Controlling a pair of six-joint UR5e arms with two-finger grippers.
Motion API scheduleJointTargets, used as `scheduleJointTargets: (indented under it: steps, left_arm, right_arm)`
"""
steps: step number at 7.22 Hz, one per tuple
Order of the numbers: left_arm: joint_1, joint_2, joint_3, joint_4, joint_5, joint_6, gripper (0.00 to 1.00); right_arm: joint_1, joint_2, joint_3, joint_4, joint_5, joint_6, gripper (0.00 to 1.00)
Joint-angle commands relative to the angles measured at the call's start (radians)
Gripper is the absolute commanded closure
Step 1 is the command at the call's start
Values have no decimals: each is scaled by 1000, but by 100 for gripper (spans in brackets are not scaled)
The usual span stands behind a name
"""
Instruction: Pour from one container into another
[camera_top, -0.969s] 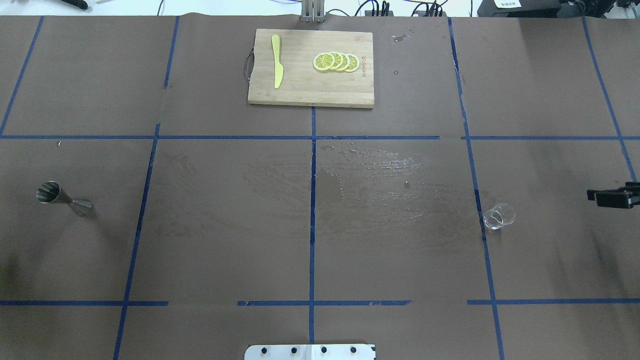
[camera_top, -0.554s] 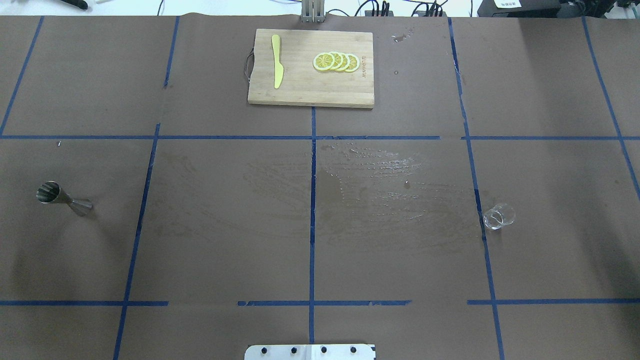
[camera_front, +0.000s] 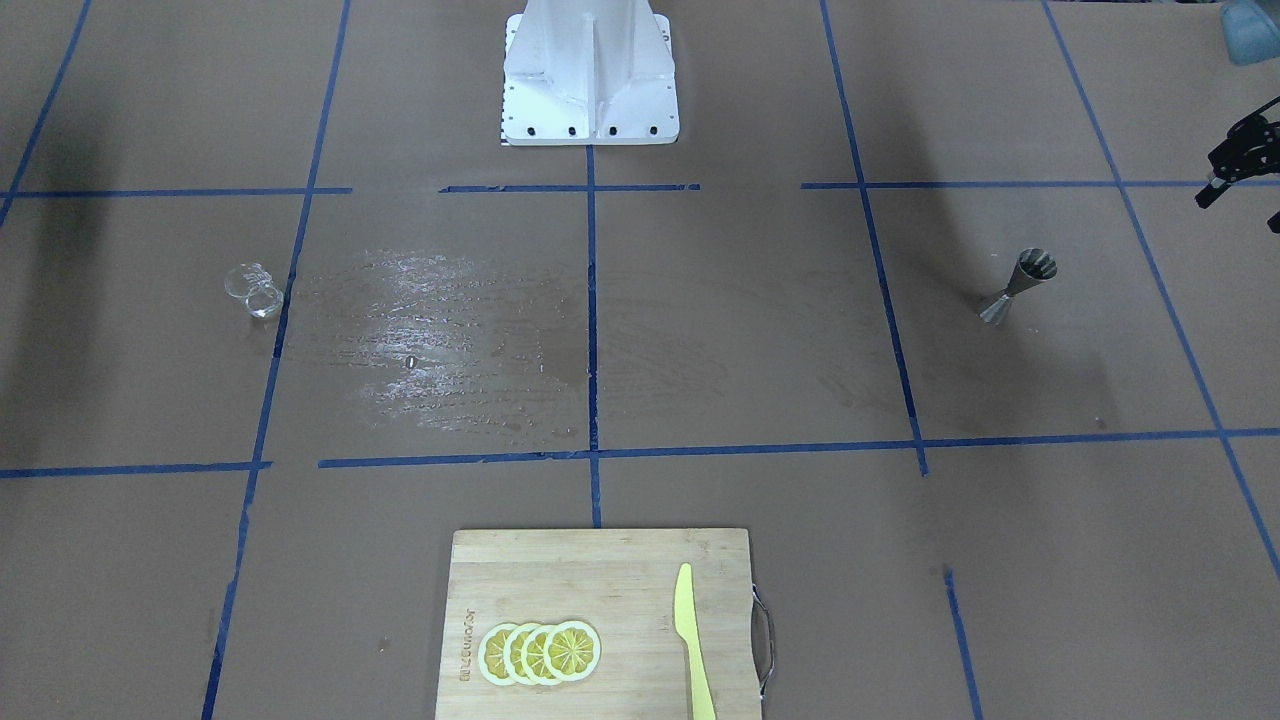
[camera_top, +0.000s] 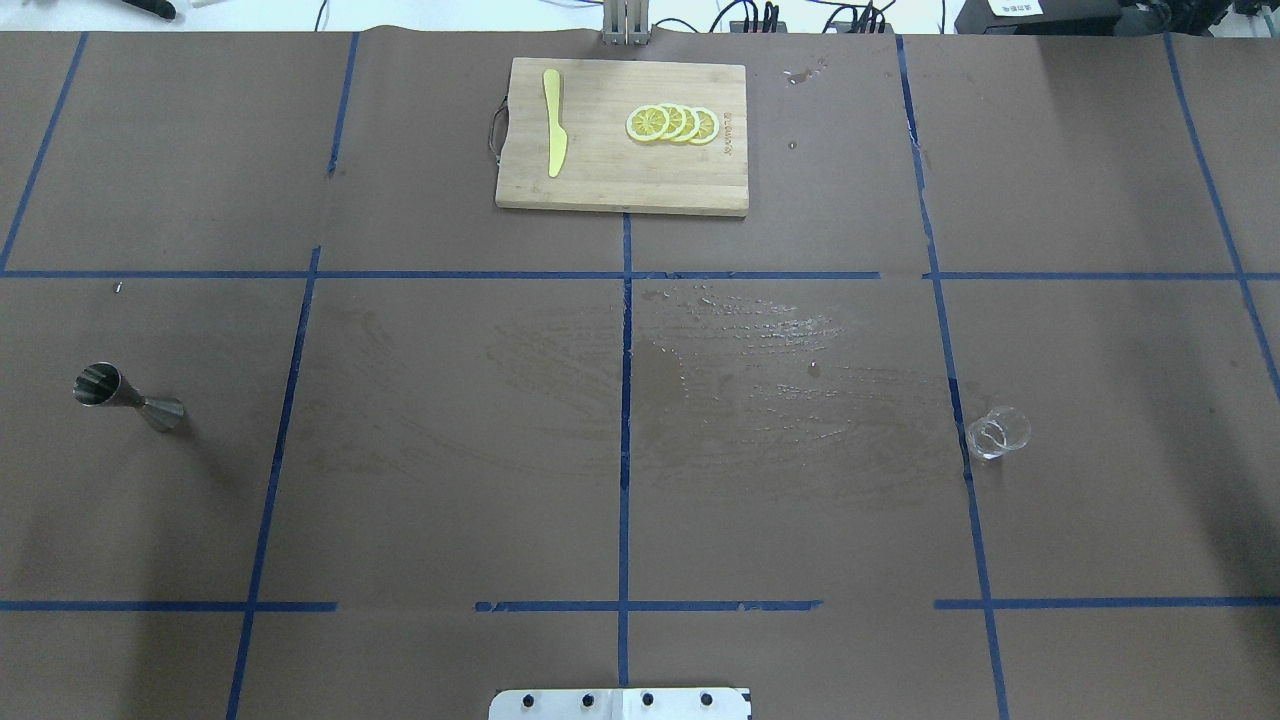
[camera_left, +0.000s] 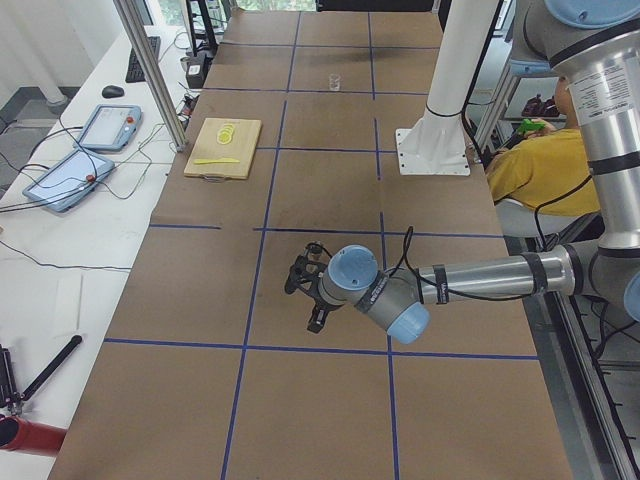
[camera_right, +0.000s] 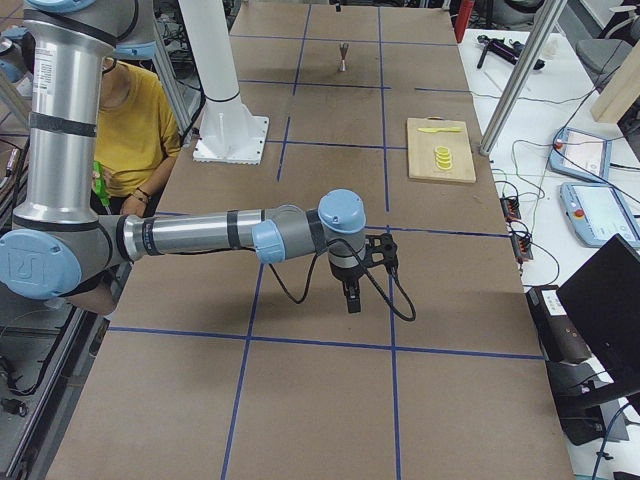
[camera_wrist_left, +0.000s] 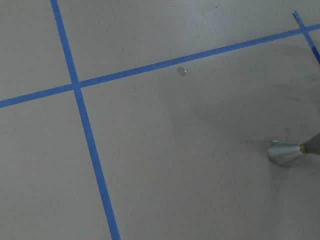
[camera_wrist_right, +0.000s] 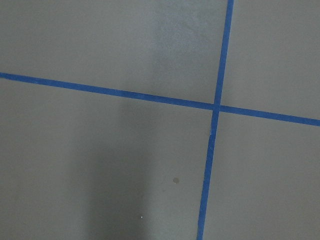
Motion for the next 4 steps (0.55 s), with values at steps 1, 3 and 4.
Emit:
scheduleJointTargets:
  steps: [1,3,4]
  left_arm:
    - [-50,-6,-80,212,151,220,0]
    - [-210,-137,-79,567,209,418,0]
    - [-251,-198,-102,753,204,420,0]
  right_arm:
    - [0,-1,-37,10,0,-1,0]
    - [-2,-1,-39,10,3,-4,0]
    - [-6,-2,-40,9,27,-7,0]
